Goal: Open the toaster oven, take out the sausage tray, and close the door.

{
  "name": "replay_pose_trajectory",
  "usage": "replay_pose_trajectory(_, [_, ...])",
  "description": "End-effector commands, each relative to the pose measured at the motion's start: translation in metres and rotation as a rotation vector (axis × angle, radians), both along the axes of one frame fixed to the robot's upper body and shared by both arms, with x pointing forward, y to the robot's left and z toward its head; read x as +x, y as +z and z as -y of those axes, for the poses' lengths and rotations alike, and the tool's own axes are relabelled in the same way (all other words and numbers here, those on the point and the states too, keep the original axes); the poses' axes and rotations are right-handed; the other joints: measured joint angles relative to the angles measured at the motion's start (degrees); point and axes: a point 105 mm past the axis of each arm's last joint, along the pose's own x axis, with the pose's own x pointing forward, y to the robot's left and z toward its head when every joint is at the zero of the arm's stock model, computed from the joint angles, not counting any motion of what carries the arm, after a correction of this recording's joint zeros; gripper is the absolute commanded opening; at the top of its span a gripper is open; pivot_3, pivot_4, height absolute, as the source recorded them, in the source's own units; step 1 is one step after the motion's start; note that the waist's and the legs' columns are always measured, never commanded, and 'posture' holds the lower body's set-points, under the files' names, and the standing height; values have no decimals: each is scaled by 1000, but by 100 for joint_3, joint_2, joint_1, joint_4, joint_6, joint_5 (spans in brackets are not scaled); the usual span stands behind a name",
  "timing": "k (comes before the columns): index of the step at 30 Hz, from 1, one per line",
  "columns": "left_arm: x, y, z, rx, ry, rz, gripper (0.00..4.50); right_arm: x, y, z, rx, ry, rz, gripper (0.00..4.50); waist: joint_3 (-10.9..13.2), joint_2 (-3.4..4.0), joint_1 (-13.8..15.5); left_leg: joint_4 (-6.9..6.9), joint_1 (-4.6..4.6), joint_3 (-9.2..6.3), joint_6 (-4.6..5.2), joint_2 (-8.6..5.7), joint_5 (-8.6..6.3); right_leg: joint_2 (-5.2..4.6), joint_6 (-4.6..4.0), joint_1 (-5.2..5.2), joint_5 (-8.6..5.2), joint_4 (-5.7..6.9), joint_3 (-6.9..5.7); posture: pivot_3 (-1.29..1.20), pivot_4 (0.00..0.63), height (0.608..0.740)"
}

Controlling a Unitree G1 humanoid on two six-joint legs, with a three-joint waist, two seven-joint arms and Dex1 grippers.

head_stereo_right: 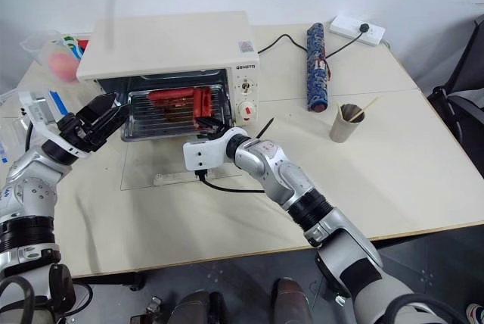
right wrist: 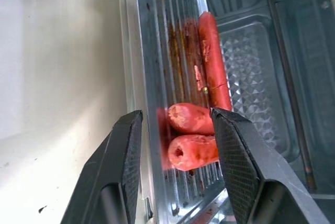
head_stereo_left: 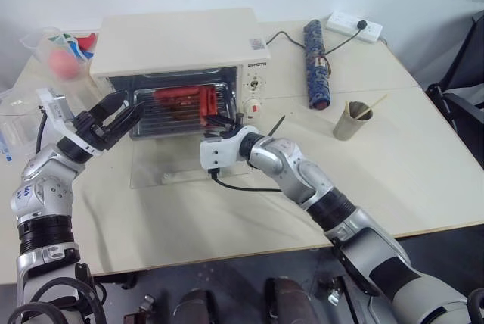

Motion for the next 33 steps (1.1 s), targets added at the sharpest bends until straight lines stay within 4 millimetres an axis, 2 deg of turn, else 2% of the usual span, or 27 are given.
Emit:
replay_pose_trajectory(1, [-3,7,-10,-10,43,37,4500,-6,16,-15,23,47,58,2141,0,0,-2,0,0,0,0,0,0,0,0,0,0,0,0,0,150,740])
replay_pose_trajectory(12, [-4,7,-12,-11,54,37,4500,-2,19,-35,24,62,74,2141,0,0,-9,1,0,0,0,0,0,0,0,0,0,2,0,0,150,740])
replay_pose_trajectory(16, [-5,6,-13,-11,58,36,4500,-1,19,-38,23,60,74,1217,0,1,-16,-2,0,0,0,1,0,0,0,-1,0,3,0,0,150,740])
replay_pose_trajectory(19, [-5,6,-13,-14,59,35,4500,-1,20,-39,21,59,78,222,0,1,-15,-3,0,0,0,1,0,0,0,-2,0,2,0,0,150,740])
replay_pose_trajectory(20, [-5,5,-12,-13,59,35,4500,-1,20,-39,17,62,86,104,1,1,-15,-3,0,0,0,1,0,0,0,-2,0,2,0,0,150,740])
replay_pose_trajectory(30, [-1,6,-9,-9,46,30,4500,-12,20,-38,14,92,117,104,1,1,-13,-4,0,0,0,1,0,0,0,-3,0,2,0,0,150,740])
replay_pose_trajectory(33, [3,8,-6,-6,35,31,4500,-21,18,-33,22,112,115,104,1,1,5,-4,-1,0,0,1,0,0,0,-2,0,2,0,0,150,740])
